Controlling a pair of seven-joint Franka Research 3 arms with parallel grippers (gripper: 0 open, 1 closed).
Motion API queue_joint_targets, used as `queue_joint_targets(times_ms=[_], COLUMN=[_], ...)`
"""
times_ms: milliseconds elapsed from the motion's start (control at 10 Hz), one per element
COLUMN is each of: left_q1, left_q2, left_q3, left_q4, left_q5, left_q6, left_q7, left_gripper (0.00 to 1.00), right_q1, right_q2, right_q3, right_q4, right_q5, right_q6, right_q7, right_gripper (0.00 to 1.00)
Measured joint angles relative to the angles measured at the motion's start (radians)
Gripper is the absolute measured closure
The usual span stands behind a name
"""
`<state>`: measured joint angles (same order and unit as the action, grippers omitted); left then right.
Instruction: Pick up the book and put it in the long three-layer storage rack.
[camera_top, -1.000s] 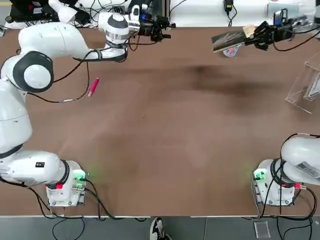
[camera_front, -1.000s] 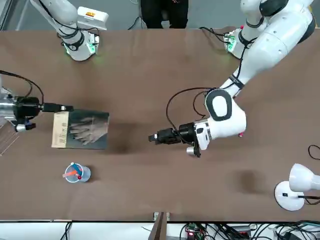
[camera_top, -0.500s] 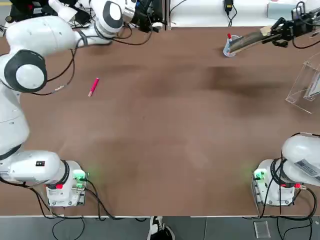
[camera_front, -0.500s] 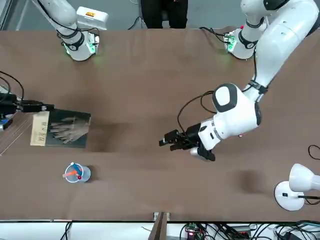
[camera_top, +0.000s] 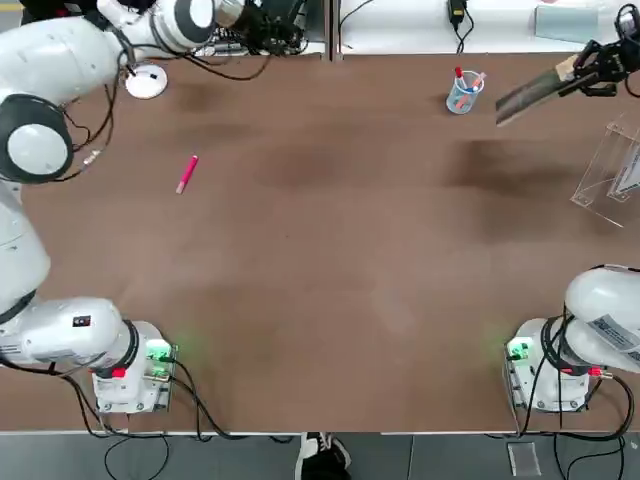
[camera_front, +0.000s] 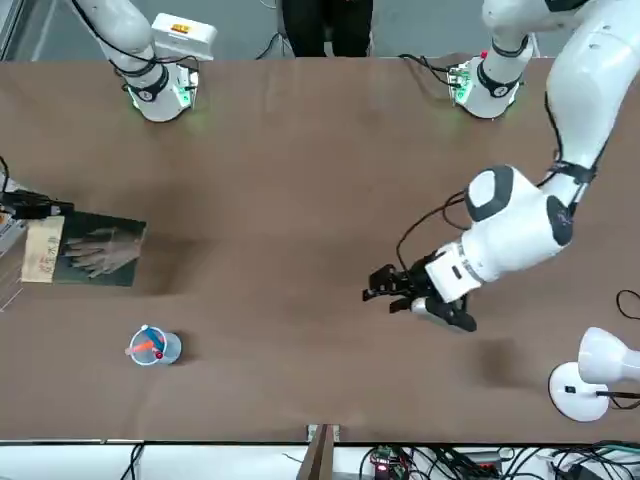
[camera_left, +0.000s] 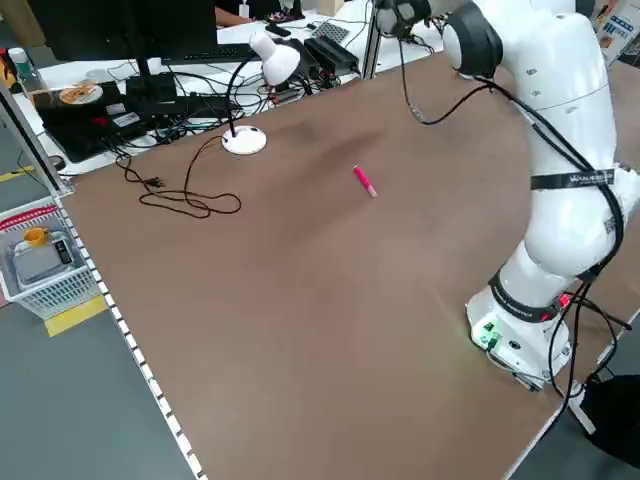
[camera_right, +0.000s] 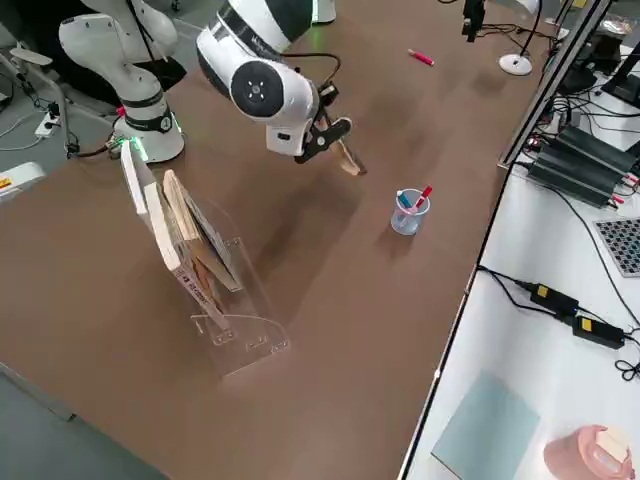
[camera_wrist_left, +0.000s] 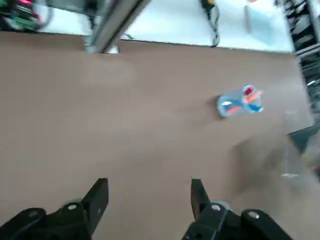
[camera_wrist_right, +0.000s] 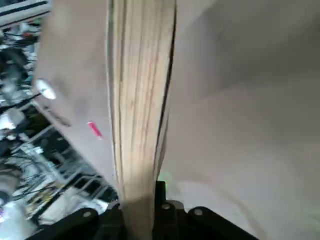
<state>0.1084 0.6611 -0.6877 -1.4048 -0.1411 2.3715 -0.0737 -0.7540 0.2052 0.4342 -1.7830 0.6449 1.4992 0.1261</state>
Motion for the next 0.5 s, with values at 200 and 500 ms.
queue_joint_targets(times_ms=[200, 500], left_q1=[0.036, 0.088], left_q2=[-0.034, -0.077], left_q3=[0.0, 0.0], left_q4=[0.0, 0.001], left_q5=[0.097, 0.17], left_q6=[-0.08, -0.191], left_q7=[-0.001, 0.004], left_gripper=[0.27, 0.01], right_q1=[-0.009, -0.029], right_q2=[0.0, 0.0], right_q3=[0.0, 0.0], right_q4=[0.046, 0.103], right_q5=[-0.077, -0.212], right_q6=[-0.009, -0.016], right_q7=[0.02, 0.046], right_gripper=[0.85, 0.85])
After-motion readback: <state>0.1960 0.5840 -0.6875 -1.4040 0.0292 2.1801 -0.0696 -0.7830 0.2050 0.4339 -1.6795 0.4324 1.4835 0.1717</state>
